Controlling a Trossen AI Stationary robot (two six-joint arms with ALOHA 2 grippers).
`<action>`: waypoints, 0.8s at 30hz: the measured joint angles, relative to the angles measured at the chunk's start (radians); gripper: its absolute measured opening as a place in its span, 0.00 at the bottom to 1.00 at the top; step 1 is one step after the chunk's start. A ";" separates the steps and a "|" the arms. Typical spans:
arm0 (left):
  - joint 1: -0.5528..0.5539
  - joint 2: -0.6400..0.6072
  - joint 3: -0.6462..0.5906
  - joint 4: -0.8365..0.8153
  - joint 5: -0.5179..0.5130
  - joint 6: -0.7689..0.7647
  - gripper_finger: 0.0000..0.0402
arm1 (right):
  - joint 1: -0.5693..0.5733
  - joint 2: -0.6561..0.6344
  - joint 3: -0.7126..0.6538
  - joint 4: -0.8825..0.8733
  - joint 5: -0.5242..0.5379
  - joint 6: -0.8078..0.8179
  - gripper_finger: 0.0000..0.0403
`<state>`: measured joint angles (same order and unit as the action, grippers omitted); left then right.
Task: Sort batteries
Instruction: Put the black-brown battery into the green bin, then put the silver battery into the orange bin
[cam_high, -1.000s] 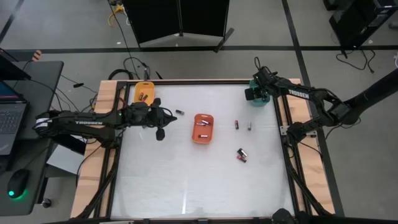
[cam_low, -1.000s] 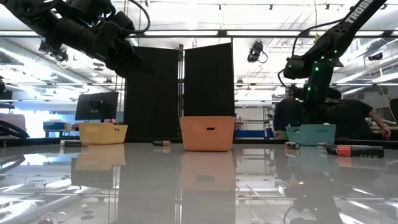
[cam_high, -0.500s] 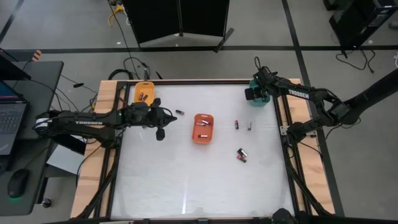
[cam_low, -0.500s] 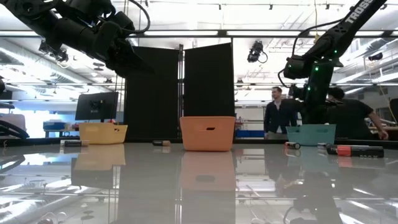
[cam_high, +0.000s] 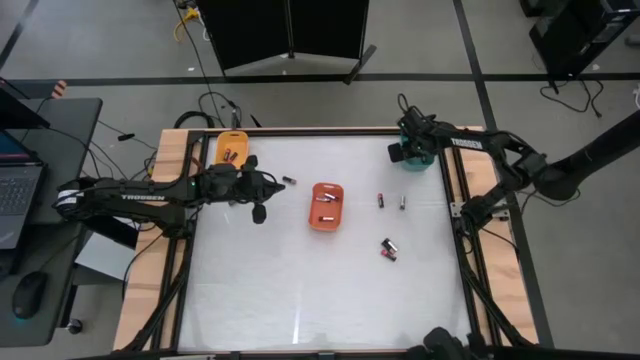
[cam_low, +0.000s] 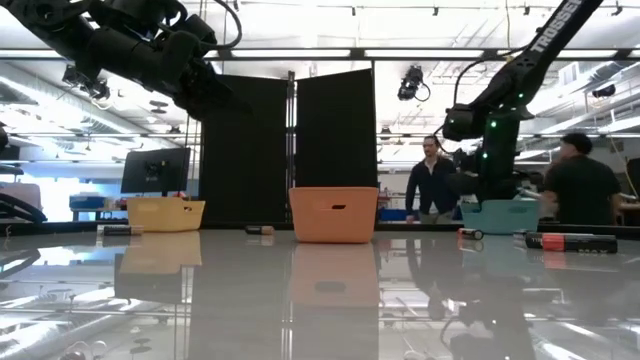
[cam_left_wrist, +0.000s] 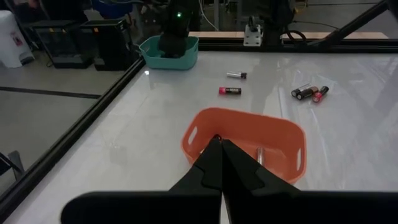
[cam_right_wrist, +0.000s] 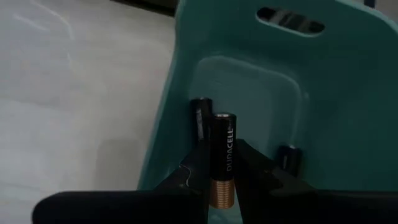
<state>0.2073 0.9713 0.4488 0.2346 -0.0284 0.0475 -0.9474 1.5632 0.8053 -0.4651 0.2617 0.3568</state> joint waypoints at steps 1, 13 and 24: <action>0.000 0.000 0.000 -0.001 0.000 0.000 0.01 | 0.000 0.013 0.012 -0.014 0.001 -0.001 0.14; 0.000 0.000 0.000 -0.003 0.001 -0.012 0.01 | 0.006 0.055 0.082 -0.086 -0.014 -0.037 0.27; 0.000 0.000 0.000 -0.029 0.003 -0.001 0.01 | 0.084 0.051 0.271 -0.364 -0.012 -0.159 0.28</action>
<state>0.2073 0.9710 0.4488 0.2056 -0.0250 0.0467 -0.8634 1.6145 1.0767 -0.8294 0.2499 0.1975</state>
